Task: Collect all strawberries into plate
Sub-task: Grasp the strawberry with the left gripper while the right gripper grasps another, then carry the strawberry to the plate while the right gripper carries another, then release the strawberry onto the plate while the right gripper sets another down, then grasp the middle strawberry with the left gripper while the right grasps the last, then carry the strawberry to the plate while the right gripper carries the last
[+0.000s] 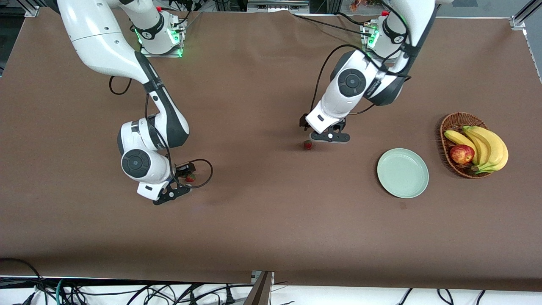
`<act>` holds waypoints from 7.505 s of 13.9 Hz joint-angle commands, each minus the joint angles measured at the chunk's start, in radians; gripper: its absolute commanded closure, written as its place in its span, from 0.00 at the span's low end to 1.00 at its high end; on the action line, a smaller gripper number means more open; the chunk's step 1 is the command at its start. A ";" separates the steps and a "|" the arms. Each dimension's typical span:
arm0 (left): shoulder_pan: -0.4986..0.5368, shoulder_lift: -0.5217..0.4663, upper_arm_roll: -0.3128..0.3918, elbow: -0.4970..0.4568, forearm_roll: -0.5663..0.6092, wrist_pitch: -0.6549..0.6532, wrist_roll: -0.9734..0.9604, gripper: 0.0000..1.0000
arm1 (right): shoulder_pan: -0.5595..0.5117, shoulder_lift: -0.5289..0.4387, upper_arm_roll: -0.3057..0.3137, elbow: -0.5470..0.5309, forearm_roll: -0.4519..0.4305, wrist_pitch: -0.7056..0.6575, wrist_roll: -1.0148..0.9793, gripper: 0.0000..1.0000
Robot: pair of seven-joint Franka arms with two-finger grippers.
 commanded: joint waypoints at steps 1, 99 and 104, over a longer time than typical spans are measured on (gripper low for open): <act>0.005 0.121 0.022 0.023 0.069 0.130 0.005 0.00 | -0.007 -0.057 0.007 -0.109 -0.002 0.083 -0.050 0.00; 0.558 0.106 -0.135 0.249 0.165 -0.467 1.307 0.77 | 0.109 0.021 0.155 0.174 0.103 -0.029 0.869 0.95; 0.603 0.129 -0.138 0.198 0.222 -0.401 1.405 0.48 | 0.334 0.118 0.157 0.255 0.104 0.348 1.178 0.95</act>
